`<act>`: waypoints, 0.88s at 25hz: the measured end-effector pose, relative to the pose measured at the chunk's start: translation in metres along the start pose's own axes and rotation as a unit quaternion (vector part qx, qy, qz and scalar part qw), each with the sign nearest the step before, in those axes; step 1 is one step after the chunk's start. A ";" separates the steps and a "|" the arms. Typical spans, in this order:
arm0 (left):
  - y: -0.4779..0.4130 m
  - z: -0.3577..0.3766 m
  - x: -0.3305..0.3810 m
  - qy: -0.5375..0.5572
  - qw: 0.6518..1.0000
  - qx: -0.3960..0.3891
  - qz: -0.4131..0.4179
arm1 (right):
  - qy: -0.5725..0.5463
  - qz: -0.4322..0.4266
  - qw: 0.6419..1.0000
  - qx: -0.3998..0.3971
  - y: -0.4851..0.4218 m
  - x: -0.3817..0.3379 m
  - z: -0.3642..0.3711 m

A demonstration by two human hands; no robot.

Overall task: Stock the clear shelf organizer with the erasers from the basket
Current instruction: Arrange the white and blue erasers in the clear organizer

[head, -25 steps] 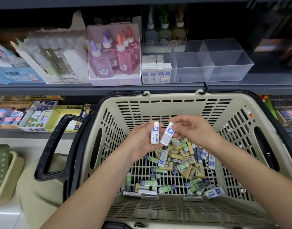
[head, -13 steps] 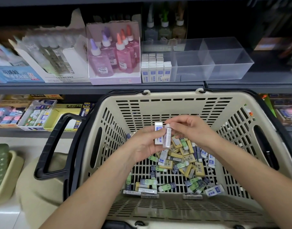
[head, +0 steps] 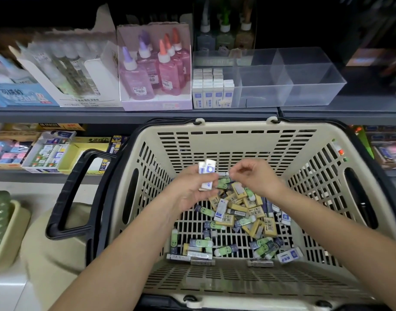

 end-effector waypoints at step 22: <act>-0.022 0.001 -0.028 0.111 0.990 -0.081 -0.031 | -0.133 0.084 0.983 -0.099 0.015 0.008 0.055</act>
Point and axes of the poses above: each hand's wrist, its own y-axis away from the middle knuckle, its own z-axis out of the palm, x = y × z, the point moved 10 cm from there along -y, towards the middle knuckle, and after that the axes turned 6 degrees about x, right-handed, at the moved point
